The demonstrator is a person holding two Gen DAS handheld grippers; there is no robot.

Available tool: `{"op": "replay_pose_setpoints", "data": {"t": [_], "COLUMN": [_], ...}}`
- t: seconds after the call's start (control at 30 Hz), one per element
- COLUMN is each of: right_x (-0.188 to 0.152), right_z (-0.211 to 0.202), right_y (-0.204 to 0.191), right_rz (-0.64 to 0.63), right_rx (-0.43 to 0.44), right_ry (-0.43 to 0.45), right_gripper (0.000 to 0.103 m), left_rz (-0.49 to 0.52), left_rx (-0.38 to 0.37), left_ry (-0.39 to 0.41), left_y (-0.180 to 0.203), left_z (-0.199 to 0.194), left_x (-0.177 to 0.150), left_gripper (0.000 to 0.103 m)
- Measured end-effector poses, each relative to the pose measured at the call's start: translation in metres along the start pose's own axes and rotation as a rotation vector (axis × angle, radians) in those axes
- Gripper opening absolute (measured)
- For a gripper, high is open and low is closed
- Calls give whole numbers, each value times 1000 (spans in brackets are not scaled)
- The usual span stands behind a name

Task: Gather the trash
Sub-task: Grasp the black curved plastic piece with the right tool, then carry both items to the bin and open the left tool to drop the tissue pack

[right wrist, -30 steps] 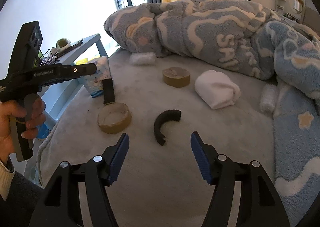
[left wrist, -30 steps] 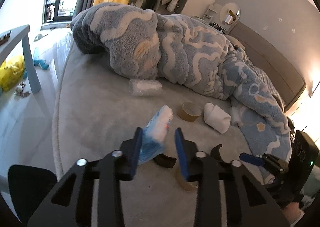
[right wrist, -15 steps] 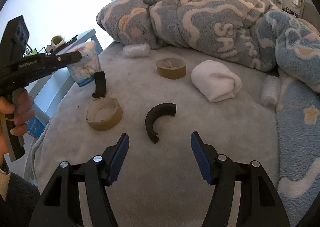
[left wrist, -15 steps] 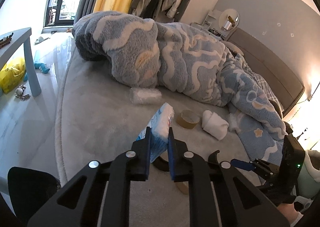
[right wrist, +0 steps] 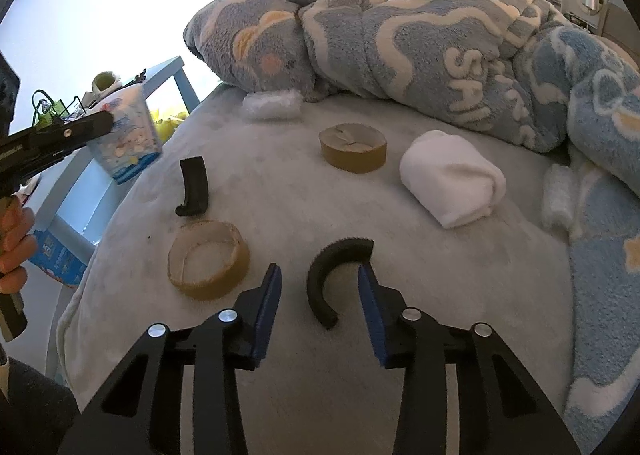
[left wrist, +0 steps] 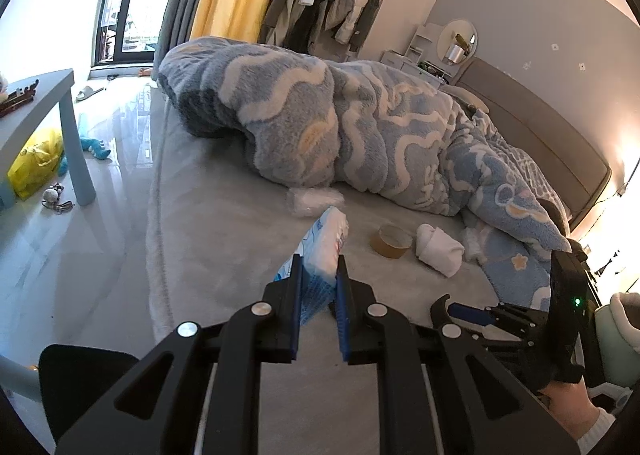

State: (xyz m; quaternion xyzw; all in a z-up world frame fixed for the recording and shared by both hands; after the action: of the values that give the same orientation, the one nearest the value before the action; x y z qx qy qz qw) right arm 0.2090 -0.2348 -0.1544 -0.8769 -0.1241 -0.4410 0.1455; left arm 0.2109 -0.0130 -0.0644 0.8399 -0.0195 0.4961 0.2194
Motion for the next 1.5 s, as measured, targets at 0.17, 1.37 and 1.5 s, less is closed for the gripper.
{"op": "replay_pose_setpoints", "data": {"t": [0.17, 1.37, 1.5], "right_x": [1, 73, 68], "right_z": [11, 19, 28], "right_y": [-2, -167, -202], "right_rz": [-14, -131, -155], "right_rx": [-36, 129, 172], "right_ry": [-31, 70, 54], "right_gripper": [29, 16, 16], "left_rz": [3, 69, 62], "left_rx": [21, 191, 209], "left_ry": [13, -156, -201], "left_y": [-15, -135, -152], "left_z": [-13, -74, -79], "left_x": [7, -46, -60], "left_gripper": [16, 16, 16]}}
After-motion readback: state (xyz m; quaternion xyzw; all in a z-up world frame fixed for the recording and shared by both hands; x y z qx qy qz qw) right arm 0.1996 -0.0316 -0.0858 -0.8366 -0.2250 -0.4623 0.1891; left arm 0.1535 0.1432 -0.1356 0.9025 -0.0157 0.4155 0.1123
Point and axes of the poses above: each gripper's, at about its wrist camera, not at the fingertips, and z roughly the way its jaws point, y to its right, x to its top, the point moved 8 cm from there along z, roughly the way its jaws point, and after that the axes turned 14 degrees about y, right-handed, at the moved point
